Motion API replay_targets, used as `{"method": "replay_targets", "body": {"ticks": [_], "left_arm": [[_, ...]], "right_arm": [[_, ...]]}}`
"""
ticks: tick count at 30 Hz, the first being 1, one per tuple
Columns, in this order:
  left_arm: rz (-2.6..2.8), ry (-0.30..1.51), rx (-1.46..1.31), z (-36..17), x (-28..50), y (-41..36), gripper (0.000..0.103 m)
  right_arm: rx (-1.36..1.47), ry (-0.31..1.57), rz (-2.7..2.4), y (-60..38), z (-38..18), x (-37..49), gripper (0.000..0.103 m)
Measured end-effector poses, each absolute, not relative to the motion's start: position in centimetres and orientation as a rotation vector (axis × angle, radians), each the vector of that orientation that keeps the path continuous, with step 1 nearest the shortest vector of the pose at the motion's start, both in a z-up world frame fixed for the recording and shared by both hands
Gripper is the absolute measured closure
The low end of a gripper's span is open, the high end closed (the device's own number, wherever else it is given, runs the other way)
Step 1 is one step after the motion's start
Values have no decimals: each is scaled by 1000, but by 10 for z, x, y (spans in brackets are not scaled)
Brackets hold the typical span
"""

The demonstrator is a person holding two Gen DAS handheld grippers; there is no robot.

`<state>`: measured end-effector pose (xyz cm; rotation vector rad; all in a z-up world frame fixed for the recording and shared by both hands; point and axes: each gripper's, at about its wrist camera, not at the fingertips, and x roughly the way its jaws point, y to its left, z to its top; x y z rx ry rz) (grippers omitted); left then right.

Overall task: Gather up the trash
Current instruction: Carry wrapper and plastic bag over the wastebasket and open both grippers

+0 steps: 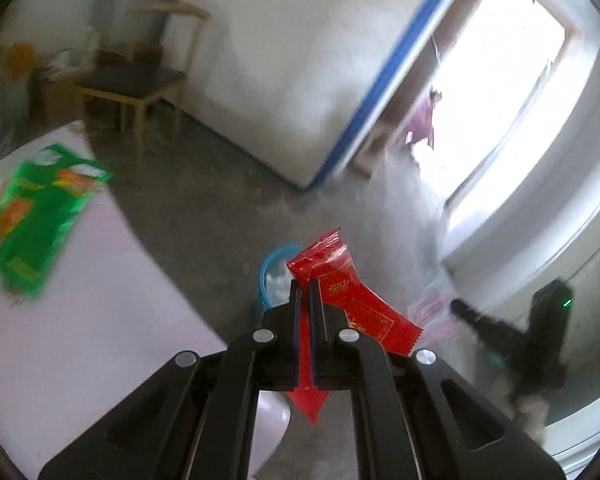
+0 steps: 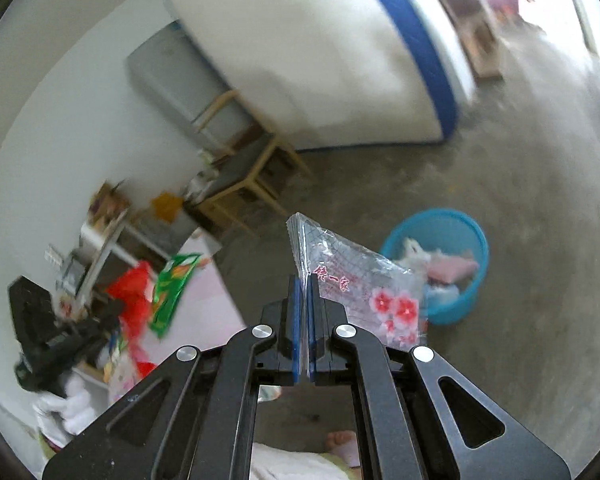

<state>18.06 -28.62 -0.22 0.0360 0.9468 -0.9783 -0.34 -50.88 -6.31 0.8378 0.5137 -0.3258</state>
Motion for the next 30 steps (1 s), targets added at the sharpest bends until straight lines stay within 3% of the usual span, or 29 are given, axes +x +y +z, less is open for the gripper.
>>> {"method": "replay_targets", "body": {"ticks": [11,12,13,15,18,23,30], "left_arm": [[-1005,1144,227,-108,212,-465,96],[-998,1146,251,-116,216,-478,85],[-992,1147,261,-122,220,-488,63],[-960,1131,250,-136,227,-506,41],[-919,1147,193,-147,239,-512,41],[-942,1141,94,-129,247,-491,39],[-981,1049,-12,-67,241,-433,31]], "right_arm": [[955,547,-380,-596,-119,53,99],[952,556,-378,-607,-123,64,96],[946,580,-383,-616,-131,73,89],[955,627,-427,-632,-153,88,68],[949,705,-495,-644,-186,96,58],[1015,718,-521,-638,-214,75,56],[1020,679,-520,-614,-203,22,53]]}}
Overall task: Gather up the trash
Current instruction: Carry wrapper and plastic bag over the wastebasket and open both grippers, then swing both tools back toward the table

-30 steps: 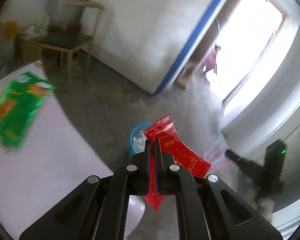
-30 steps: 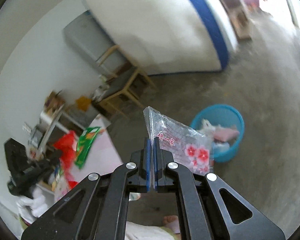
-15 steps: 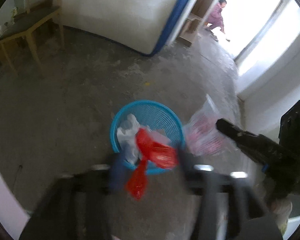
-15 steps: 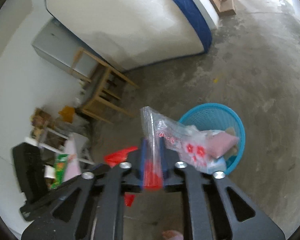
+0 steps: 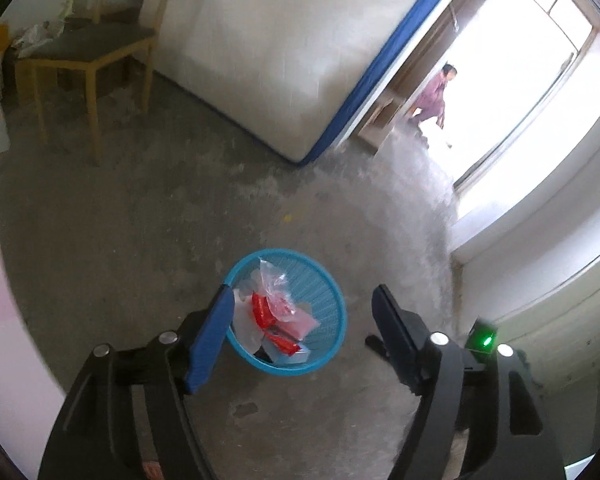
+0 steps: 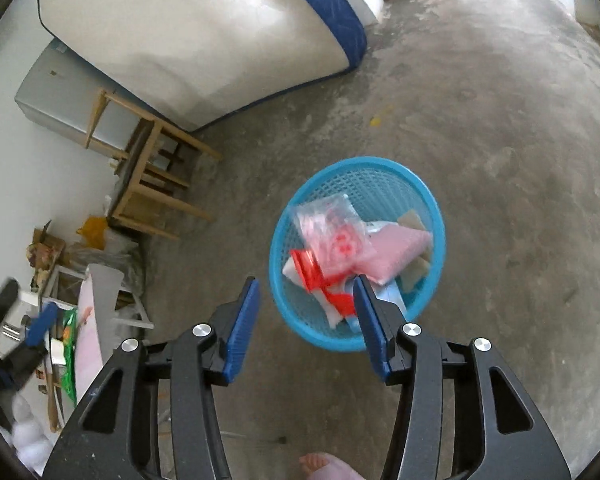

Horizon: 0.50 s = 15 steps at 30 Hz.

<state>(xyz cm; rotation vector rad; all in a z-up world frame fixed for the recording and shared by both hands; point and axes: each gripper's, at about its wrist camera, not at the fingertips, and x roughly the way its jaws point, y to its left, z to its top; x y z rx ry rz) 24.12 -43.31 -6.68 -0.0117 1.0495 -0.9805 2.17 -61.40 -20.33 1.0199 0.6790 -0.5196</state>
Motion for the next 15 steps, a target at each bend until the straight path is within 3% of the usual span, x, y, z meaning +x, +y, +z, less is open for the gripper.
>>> {"method": "replay_targets", "body": {"ticks": [6,15], "left_arm": [[-967,1030,-58,-32,236,-347,25],[-723,966,-177,-13,212,-137,22]], "right_arm": [[1072,662,-463,-573,-193,-37,41],[1066,698,-390,-540,-153,-62,40]]}}
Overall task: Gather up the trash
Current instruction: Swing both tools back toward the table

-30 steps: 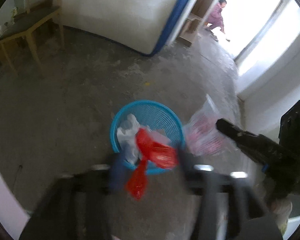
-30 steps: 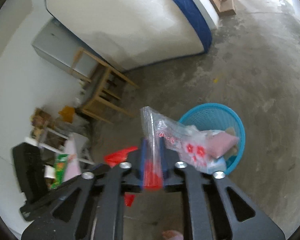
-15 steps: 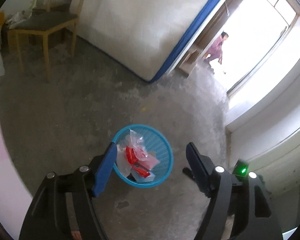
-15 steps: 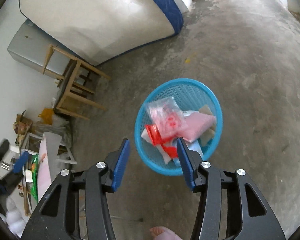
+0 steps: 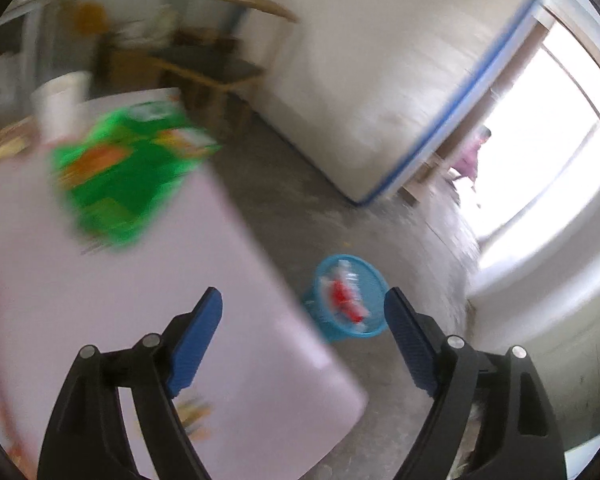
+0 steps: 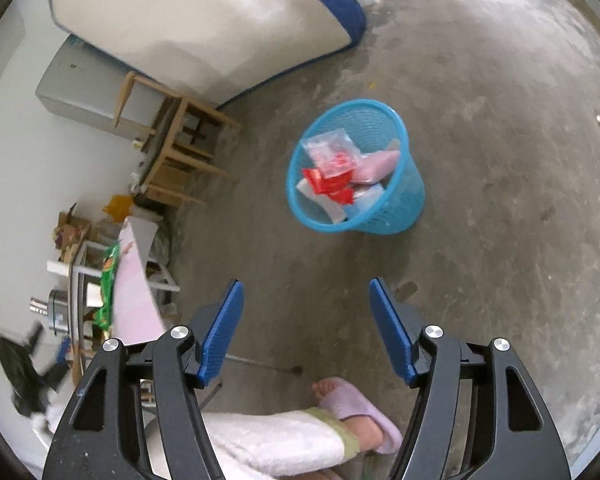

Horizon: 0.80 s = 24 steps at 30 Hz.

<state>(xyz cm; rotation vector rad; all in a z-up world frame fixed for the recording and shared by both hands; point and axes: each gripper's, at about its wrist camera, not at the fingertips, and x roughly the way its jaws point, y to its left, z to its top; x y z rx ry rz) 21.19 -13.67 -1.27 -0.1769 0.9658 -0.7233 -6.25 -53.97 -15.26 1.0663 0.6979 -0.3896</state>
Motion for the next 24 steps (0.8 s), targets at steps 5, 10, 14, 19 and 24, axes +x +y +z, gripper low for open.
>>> {"method": "replay_targets", "body": {"ticks": [5,10,14,19,24], "left_arm": [[-479,906,-276,-18,189,-17,21],[-288,903,-393,-36,163,72,20],[-233,895,-430,-45,149,109,20],[-230,863,-439,-46,133,129,20],[-207,816,-389,-40,117,152,20]], "right_arm": [[953,664,-239,-507,-96,-6,37],[880,736,49,-436,-64,102,36],[826,827,195,-373,-56,186,36],[863,911,244,-328,-68,280,36],[694,968,100,-292,-77,341,37]]}}
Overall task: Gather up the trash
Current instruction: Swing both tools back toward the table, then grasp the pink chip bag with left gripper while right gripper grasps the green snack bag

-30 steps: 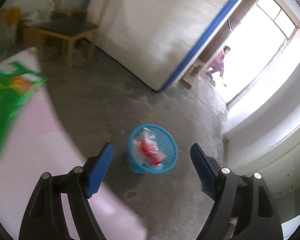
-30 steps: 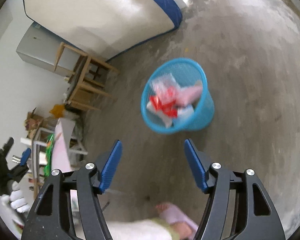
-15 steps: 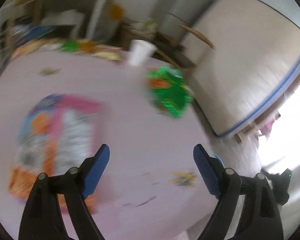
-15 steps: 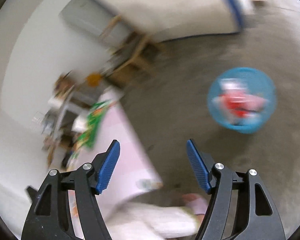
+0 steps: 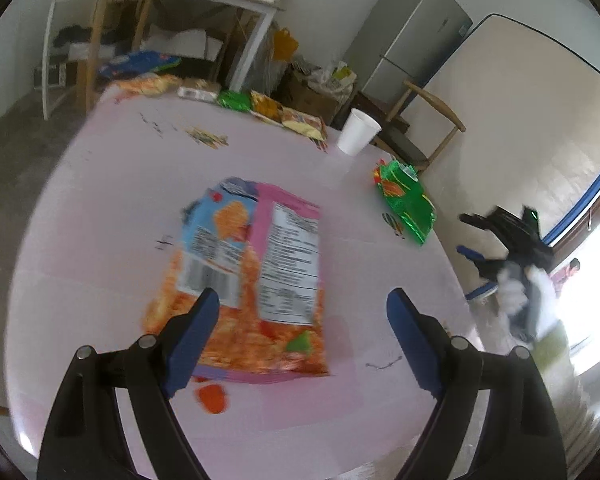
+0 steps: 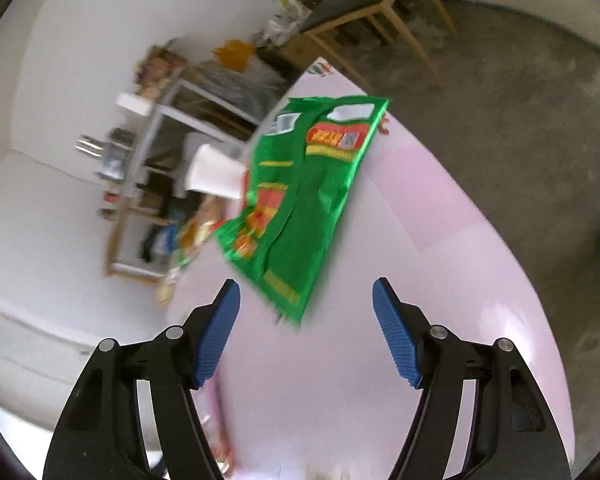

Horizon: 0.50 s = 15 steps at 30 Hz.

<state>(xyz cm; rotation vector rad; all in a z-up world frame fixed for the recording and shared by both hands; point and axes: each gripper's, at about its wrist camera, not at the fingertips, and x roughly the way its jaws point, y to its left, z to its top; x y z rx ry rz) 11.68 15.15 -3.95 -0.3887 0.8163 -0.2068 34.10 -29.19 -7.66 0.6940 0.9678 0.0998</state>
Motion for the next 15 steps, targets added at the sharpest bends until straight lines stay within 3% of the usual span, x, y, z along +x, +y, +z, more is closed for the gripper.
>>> {"method": "replay_targets", "body": {"ticks": [4,5,7,8,9,15], "left_arm": [[-161,793,-373,-39,108,171,20],[-154,792,-378,-39,106,176,20],[-143,791,-391,-40,105,183,20],[-137,792,-397,-41,105,186,20],[-136,794,-401,-41,105,187,20],[-137,787,-393,-40,101,188,20]], "right_arm": [[652,1030,69,-272,-93,368,44],[621,1042,59,-267,-96,372,50],[569,1053,32,-259,-101,376,69],[547,1058,6,-256,-104,377,88],[545,1061,-6,-255,-108,378,99],[539,1045,18,-256,-110,360,103]]}}
